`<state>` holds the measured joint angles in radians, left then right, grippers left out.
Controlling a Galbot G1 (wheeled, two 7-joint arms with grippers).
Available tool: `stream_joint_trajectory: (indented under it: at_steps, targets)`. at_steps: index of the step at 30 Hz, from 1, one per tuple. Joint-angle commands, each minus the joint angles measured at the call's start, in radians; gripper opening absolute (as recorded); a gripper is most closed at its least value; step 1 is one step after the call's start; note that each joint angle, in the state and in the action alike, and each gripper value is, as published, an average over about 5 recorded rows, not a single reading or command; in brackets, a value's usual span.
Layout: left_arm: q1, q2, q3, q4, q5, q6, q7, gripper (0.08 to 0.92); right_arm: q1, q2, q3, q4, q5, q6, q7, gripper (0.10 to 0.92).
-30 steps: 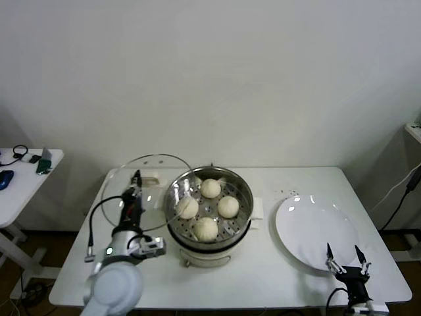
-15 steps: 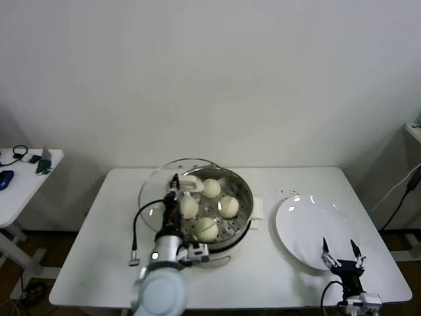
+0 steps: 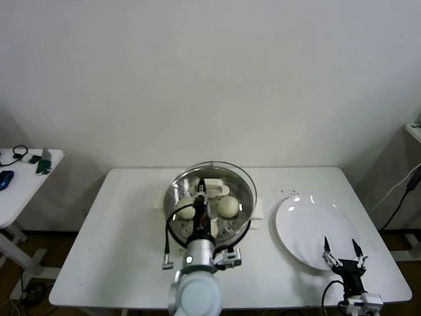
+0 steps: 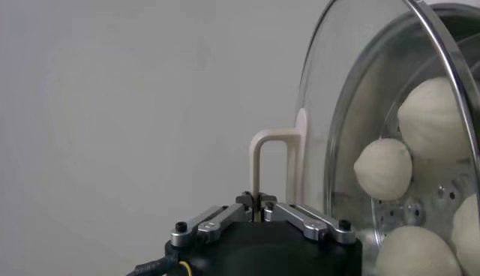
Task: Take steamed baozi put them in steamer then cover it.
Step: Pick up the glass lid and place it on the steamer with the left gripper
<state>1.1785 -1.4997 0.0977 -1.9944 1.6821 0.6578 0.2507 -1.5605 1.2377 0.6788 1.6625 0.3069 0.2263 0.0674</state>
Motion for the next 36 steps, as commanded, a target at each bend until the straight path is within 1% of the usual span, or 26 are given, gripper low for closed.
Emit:
stream_joint_trajectory:
  at_steps: [1, 12, 22, 36]
  targets:
    - [0.003, -0.073, 0.013, 0.093, 0.054, 0.001, -0.024, 0.134, 0.0, -0.008, 0.005, 0.003, 0.011, 0.002, 0.001, 0.823]
    - [0.001, -0.072, -0.02, 0.139, 0.05, -0.001, -0.062, 0.134, -0.006, -0.02, 0.009, 0.004, 0.021, 0.01, 0.0, 0.823]
    - [-0.014, -0.065, -0.038, 0.171, 0.05, -0.007, -0.075, 0.134, -0.012, -0.026, 0.011, 0.003, 0.029, 0.015, -0.003, 0.823]
    - [-0.007, -0.042, -0.044, 0.165, 0.048, -0.028, -0.075, 0.134, -0.009, -0.027, 0.009, 0.002, 0.027, 0.018, -0.012, 0.823]
